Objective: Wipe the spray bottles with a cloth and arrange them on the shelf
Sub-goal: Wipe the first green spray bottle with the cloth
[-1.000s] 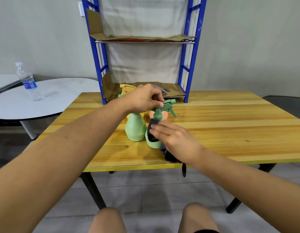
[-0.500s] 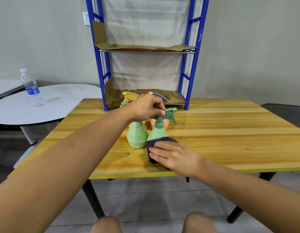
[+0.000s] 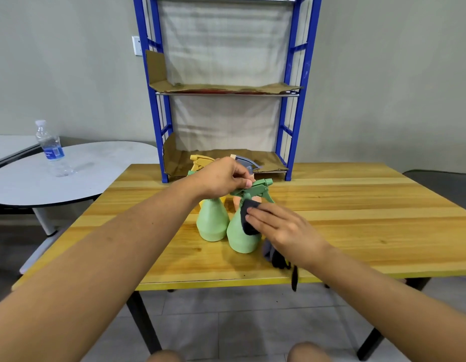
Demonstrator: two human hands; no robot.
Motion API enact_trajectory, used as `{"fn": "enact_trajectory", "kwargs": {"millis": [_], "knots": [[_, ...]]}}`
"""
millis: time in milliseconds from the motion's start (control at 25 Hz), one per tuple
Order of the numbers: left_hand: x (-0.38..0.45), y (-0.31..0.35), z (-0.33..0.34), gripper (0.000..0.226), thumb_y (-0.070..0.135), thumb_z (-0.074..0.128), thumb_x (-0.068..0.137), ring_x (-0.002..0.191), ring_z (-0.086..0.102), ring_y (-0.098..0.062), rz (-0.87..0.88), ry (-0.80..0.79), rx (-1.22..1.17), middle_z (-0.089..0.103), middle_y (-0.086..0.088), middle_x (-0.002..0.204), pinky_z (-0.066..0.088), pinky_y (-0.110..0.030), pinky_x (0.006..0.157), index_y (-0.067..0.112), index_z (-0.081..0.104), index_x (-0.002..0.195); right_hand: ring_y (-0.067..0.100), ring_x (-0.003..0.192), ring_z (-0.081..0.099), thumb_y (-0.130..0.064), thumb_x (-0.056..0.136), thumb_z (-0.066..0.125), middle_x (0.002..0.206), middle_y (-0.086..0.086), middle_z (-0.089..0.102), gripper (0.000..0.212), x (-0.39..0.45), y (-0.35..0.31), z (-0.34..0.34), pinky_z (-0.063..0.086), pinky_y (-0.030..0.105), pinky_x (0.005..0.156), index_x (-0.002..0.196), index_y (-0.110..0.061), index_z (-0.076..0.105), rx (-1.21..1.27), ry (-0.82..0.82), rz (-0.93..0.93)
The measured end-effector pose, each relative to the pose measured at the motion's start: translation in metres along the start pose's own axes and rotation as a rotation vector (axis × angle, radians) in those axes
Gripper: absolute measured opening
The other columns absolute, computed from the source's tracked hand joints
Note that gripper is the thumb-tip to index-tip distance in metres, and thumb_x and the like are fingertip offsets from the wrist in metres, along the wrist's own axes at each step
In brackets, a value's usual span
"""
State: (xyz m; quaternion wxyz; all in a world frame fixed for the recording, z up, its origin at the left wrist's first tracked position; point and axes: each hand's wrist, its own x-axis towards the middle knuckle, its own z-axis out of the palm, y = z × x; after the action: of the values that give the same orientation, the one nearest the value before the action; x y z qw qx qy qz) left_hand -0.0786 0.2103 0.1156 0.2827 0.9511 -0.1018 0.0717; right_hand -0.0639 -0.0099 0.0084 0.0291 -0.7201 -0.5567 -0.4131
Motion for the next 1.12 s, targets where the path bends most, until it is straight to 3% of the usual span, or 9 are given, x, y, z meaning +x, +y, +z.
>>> {"fn": "enact_trajectory", "kwargs": {"millis": [160,360,520,600,760,960,1120], "knots": [[0.0,-0.002,0.001,0.016,0.024,0.066,0.096,0.077,0.057,0.007,0.0,-0.014,-0.005,0.063,0.024,0.085,0.039,-0.012,0.067,0.024,0.077,0.109,0.029,0.121,0.059,0.004,0.085,0.069,0.131,0.009,0.065,0.043,0.006,0.007,-0.003,0.051,0.04,0.1,0.127,-0.003,0.065,0.051,0.121,0.237],[0.001,-0.003,0.002,0.023,0.02,0.066,0.096,0.092,0.061,0.001,-0.01,-0.037,0.0,0.071,0.01,0.11,0.042,-0.015,0.078,0.021,0.074,0.118,0.026,0.121,0.059,-0.001,0.093,0.058,0.132,0.008,0.065,0.034,0.009,-0.018,0.006,0.05,0.038,0.101,0.127,-0.005,0.066,0.073,0.048,0.099],[-0.002,-0.004,0.004,0.023,0.017,0.065,0.096,0.082,0.061,0.007,-0.001,-0.035,-0.048,0.07,0.015,0.096,0.043,-0.012,0.074,0.022,0.074,0.117,0.026,0.118,0.06,-0.001,0.092,0.057,0.129,0.008,0.066,0.034,0.009,0.008,-0.005,0.052,0.037,0.099,0.125,-0.002,0.067,0.073,0.199,0.353],[-0.002,-0.003,0.005,0.023,0.016,0.066,0.096,0.086,0.063,0.004,-0.008,-0.037,-0.056,0.07,0.014,0.096,0.045,-0.013,0.076,0.022,0.073,0.118,0.026,0.117,0.061,-0.002,0.089,0.061,0.128,0.007,0.067,0.036,0.01,0.004,-0.002,0.054,0.039,0.096,0.124,-0.004,0.067,0.09,0.219,0.427],[-0.001,-0.002,0.004,0.027,0.017,0.067,0.095,0.099,0.063,-0.004,-0.009,-0.041,-0.021,0.071,0.007,0.114,0.047,-0.022,0.088,0.02,0.071,0.122,0.026,0.121,0.06,-0.009,0.096,0.053,0.13,0.006,0.066,0.032,0.007,-0.018,0.01,0.05,0.037,0.103,0.124,-0.006,0.068,0.106,0.109,0.258],[-0.004,0.0,0.004,0.025,0.016,0.065,0.097,0.086,0.061,0.005,-0.004,-0.031,-0.025,0.07,0.01,0.102,0.045,-0.011,0.074,0.02,0.072,0.121,0.026,0.116,0.061,0.007,0.079,0.072,0.127,0.006,0.068,0.047,0.009,0.001,0.002,0.053,0.037,0.098,0.124,-0.004,0.068,0.132,0.212,0.526],[-0.003,0.001,0.005,0.026,0.017,0.065,0.096,0.1,0.064,-0.005,0.006,-0.044,0.002,0.071,0.007,0.115,0.05,-0.025,0.092,0.019,0.071,0.122,0.026,0.121,0.059,-0.004,0.092,0.061,0.131,0.007,0.065,0.033,0.009,-0.02,0.008,0.049,0.037,0.104,0.125,-0.005,0.067,0.102,0.11,0.272]]}}
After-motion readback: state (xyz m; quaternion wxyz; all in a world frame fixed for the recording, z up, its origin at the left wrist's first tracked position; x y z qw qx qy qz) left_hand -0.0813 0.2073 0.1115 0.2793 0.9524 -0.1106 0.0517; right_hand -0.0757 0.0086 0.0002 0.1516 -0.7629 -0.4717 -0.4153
